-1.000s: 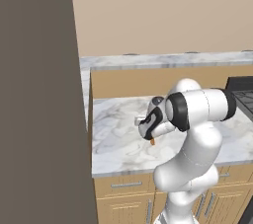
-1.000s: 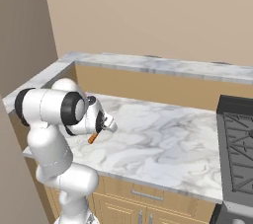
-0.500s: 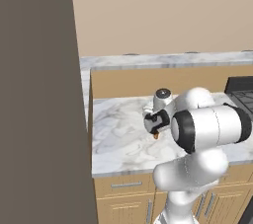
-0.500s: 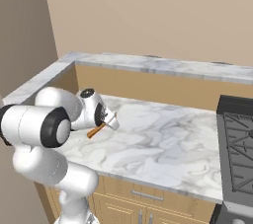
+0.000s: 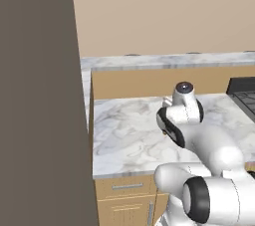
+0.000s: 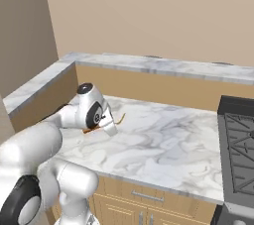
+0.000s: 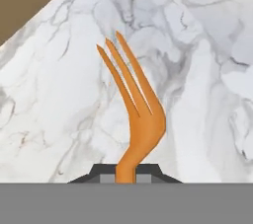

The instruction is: Organize the utensils by type. Pick up the wooden spoons from the counter and place them in the open cabinet. Then pick up the metallic utensils from the counter and place them in the open drawer.

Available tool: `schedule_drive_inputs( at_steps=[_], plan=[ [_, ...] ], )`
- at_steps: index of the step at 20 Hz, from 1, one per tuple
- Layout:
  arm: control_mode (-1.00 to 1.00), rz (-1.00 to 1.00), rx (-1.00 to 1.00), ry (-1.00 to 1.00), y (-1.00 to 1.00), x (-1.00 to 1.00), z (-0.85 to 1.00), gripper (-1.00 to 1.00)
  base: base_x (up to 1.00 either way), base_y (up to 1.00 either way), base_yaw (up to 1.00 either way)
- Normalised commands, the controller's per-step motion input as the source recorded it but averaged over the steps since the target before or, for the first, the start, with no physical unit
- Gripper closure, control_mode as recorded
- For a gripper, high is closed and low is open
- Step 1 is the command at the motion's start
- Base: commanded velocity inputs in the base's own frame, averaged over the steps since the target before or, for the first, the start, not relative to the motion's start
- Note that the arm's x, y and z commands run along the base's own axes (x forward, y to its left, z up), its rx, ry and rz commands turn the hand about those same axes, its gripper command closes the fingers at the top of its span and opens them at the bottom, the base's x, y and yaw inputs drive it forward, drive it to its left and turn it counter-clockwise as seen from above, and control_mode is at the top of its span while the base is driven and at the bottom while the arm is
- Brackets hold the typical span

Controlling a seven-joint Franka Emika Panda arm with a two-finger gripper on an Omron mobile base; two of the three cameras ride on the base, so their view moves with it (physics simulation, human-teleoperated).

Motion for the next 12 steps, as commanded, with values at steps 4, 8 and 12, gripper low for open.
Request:
schedule_drive_inputs(
  at_steps=[4,8,12],
  plan=[
    [-1.00,-0.31,0.22,-0.20,-0.30,-0.98,0.98,1.00,0.00,0.00,0.00],
    [-1.00,-0.28,0.21,-0.29,-0.18,-1.00,0.83,1.00,0.00,0.00,0.00],
    [-1.00,-0.18,0.08,-0.30,0.01,-0.91,0.51,1.00,0.00,0.00,0.00]
  ],
)
